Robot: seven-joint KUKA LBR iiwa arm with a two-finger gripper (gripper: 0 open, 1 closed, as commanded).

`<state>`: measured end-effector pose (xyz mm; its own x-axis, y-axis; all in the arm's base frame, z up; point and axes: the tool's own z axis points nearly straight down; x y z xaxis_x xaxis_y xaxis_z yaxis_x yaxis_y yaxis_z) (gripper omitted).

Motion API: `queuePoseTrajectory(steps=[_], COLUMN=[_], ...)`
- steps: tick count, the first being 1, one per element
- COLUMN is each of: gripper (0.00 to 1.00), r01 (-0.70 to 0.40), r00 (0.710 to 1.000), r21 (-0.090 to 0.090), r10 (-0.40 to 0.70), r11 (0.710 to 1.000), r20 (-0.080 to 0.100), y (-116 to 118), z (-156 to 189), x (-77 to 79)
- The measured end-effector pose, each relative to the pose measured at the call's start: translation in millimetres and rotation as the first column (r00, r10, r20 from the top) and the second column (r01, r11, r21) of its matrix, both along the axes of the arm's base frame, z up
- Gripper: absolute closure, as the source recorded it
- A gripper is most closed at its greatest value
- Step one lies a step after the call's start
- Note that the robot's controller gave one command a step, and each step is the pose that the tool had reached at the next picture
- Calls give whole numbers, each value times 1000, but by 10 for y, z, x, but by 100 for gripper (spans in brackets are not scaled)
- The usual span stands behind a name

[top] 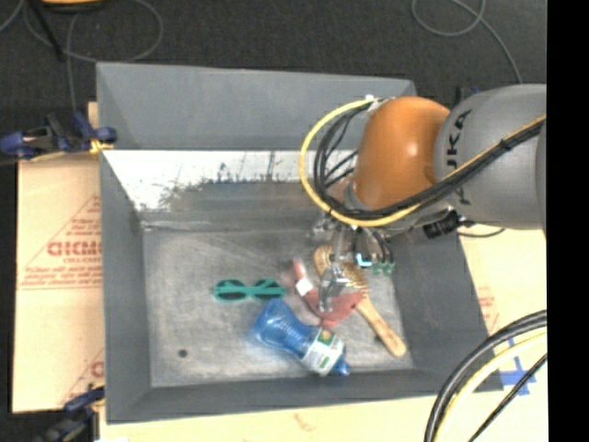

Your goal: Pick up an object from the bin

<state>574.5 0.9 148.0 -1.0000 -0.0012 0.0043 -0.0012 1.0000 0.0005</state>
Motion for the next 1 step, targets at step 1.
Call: queuePoseTrajectory(steps=[1], gripper=[0], r01=[0], r00=[1000], r21=[0], r10=[0], r11=[1000], r20=[8], y=[0], z=[45], x=[16])
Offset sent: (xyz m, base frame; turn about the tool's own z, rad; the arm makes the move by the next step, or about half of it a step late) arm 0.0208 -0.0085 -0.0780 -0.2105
